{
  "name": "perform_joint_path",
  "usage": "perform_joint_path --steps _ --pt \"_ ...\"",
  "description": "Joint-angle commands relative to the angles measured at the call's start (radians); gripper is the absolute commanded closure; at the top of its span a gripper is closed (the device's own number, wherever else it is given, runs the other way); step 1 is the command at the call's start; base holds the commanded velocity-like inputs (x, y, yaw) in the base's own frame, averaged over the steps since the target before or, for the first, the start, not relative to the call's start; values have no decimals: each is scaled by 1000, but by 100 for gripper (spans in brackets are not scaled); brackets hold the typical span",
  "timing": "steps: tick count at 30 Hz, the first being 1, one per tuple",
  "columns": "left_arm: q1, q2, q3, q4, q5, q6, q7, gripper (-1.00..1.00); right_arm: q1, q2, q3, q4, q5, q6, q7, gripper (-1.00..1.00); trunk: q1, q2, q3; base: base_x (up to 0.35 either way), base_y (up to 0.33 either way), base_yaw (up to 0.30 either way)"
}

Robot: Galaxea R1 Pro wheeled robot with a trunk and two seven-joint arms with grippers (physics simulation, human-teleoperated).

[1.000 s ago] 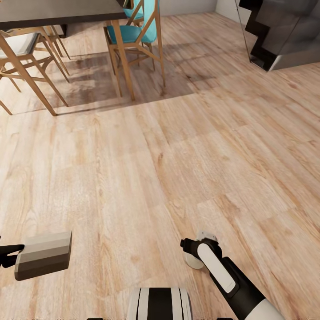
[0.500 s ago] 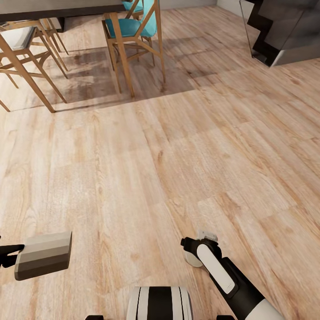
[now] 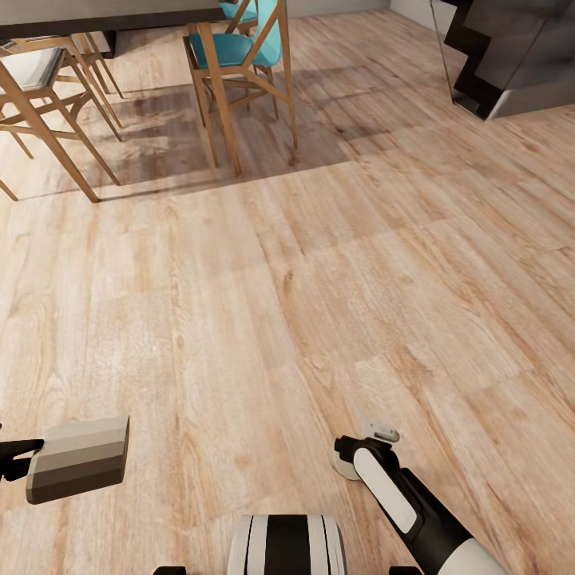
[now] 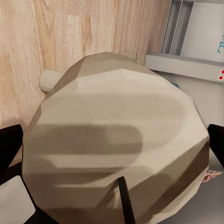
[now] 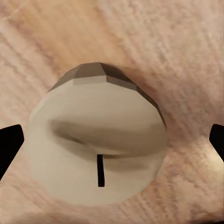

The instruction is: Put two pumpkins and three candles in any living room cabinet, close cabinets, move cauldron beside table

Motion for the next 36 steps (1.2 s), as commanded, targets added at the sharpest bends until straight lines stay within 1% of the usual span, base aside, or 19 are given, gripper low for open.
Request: perform_joint_path --steps 1,4,8,10,17,21,26,36 --pt "0 0 -1 0 5 8 0 100 -1 -1 3 -1 -6 2 -7 -100 0 0 -1 0 0 0" --pt "0 0 -1 0 5 8 0 100 -1 -1 3 -1 -5 2 -2 -100 0 0 -1 0 0 0" --pt "0 0 4 0 5 8 0 100 -1 -1 4 3 -5 0 63 -100 0 0 -1 0 0 0" --pt "0 0 5 0 5 8 0 100 -1 -1 4 4 -5 0 77 -100 0 0 -1 0 0 0" --pt "0 0 5 0 5 8 0 100 -1 -1 4 7 -6 0 86 -100 0 0 -1 0 0 0" --pt "0 0 6 0 5 8 -1 100 -1 -1 4 16 -6 -1 87 -100 2 -1 -16 0 0 0" --pt "0 0 6 0 5 8 -1 100 -1 -1 4 22 -6 -23 88 -100 2 -1 -16 0 0 0" --pt "0 0 6 0 5 8 -1 100 -1 -2 4 28 -5 -29 89 -100 2 -1 -16 0 0 0"
